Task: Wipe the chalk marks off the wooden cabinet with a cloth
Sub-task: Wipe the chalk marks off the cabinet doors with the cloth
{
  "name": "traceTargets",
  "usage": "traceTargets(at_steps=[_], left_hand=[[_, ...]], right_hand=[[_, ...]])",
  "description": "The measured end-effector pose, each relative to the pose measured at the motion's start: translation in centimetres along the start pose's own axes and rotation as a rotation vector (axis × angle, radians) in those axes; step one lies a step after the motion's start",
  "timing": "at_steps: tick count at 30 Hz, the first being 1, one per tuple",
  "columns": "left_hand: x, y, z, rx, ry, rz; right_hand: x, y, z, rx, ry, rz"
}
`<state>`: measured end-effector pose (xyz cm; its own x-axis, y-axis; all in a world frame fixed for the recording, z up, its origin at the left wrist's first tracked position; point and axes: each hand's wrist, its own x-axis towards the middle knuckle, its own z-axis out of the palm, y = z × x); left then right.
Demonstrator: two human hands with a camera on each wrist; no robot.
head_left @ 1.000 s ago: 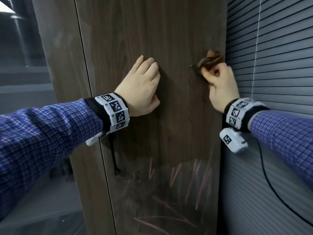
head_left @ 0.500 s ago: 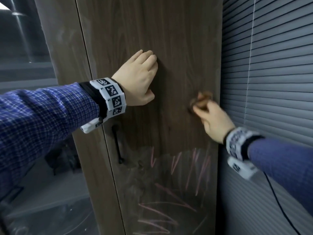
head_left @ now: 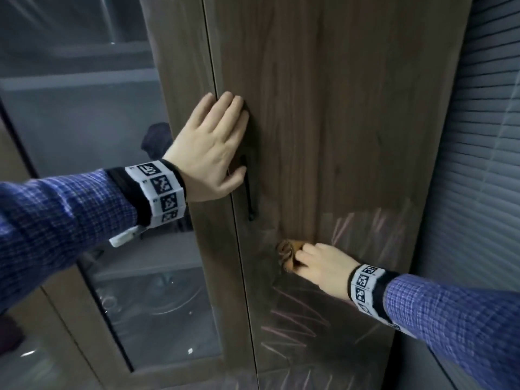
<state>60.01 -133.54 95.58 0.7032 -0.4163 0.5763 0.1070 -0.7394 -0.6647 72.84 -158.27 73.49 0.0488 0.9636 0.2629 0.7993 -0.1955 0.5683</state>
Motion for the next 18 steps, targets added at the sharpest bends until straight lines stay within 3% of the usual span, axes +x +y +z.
traceTargets(at_steps=[3,6,9,11,15,18], left_hand=[[0.0,0.2,1.2,0.0,0.034,0.006],[0.1,-0.1,2.2,-0.011,0.075,0.034],[0.1,-0.3,3.0,-0.029,0.105,0.035],[0.1,-0.1,3.3,-0.045,0.114,0.021],[0.0,0.4,3.3,-0.079,0.125,-0.011],[0.0,-0.2,3.3,-0.084,0.14,0.009]], right_hand=[[0.9,1.6,-2.3,-0.036,0.061,0.007],[3.7,5.3,-7.1,0.013,0.319,0.261],[6.0,6.5,-9.8,0.014,0.446,0.417],[6.3,5.3,-8.6,-0.007,0.43,0.35],[5.4,-0.7,-2.6,-0.021,0.172,0.071],[5.7,-2.9,-1.4,0.004,0.075,0.042]])
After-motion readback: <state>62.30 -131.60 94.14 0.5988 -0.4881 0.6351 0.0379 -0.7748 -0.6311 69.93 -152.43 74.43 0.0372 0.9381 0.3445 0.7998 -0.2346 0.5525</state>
